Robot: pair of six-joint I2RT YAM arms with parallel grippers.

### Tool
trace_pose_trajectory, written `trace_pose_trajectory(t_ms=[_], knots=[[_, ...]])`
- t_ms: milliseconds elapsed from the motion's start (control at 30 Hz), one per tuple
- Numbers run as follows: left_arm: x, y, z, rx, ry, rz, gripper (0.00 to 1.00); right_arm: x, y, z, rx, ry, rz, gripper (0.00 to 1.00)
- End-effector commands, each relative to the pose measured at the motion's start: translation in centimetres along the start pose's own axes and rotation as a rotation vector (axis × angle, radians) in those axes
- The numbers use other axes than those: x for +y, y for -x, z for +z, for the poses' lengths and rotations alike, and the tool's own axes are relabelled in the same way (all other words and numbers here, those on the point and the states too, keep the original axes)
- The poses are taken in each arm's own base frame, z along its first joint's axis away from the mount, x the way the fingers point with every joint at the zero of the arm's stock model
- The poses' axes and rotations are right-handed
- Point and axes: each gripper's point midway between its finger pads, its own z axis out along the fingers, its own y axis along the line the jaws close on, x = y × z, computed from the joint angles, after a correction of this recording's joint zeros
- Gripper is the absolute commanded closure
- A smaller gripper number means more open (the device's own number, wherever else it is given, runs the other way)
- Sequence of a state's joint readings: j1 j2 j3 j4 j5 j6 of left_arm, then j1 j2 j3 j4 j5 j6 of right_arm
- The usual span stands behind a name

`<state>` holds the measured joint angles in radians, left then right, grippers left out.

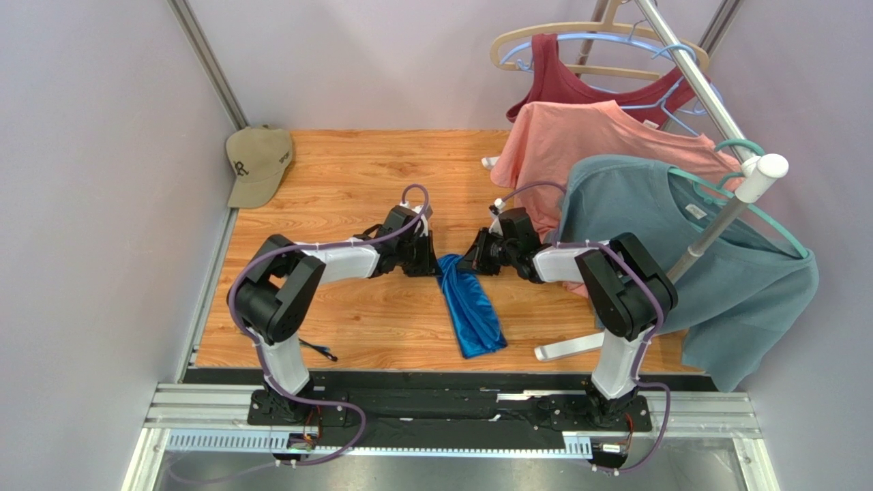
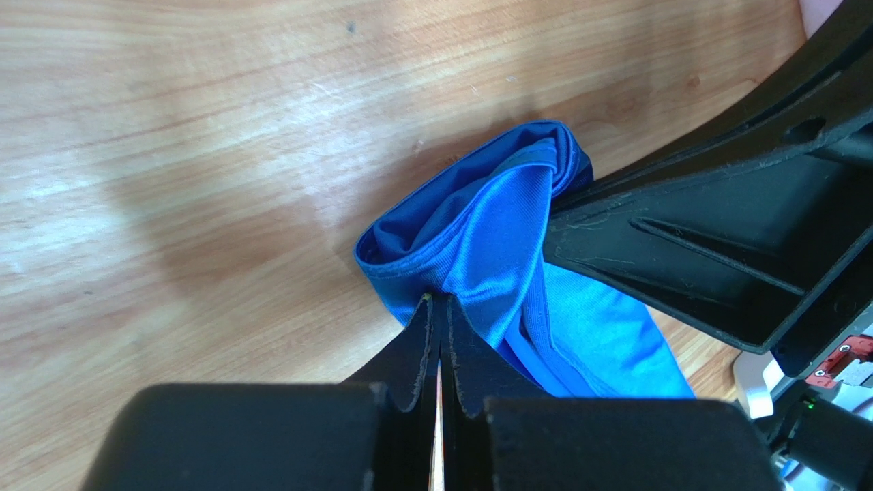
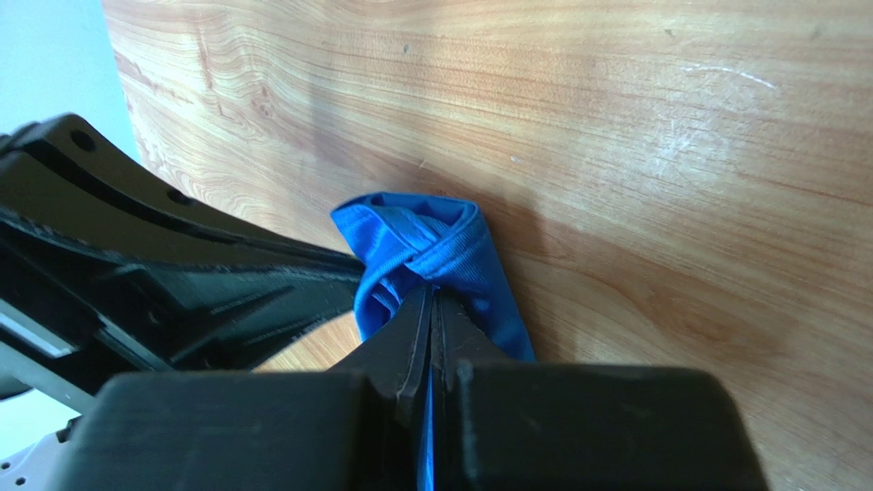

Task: Fold the napkin into a case and place the utensils inside
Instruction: Grasp the top corner of the smaller rectangle folded napkin from the folded napkin.

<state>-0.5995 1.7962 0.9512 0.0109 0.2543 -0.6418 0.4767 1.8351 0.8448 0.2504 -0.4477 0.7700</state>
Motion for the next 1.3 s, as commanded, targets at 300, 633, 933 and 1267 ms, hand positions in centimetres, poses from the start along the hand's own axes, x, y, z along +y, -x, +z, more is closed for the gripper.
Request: trace_pose_trajectory(t_ms=[300, 633, 933, 1267], knots=[[-2.3, 1.0, -0.2, -0.045, -0.03, 0.03, 1.0, 2.8, -0.5, 1.5, 0.0, 0.137, 0.073, 1.0], [-3.8, 1.5, -2.7, -0.09, -0.05, 0.059, 0.96, -0.6, -2.0, 1.7, -0.044, 0.009, 0.116, 1.0], [-3.3, 1.8, -2.6, -0.031, 0.037, 0.07, 0.79, -0.3, -0.8, 0.6, -0.08, -0.047, 0.046, 1.0], [-3.8, 1.8, -0.9, 0.009, 0.061, 0.117, 0.74, 0.4, -1.2, 0.9, -0.06, 0.003, 0.056, 1.0]])
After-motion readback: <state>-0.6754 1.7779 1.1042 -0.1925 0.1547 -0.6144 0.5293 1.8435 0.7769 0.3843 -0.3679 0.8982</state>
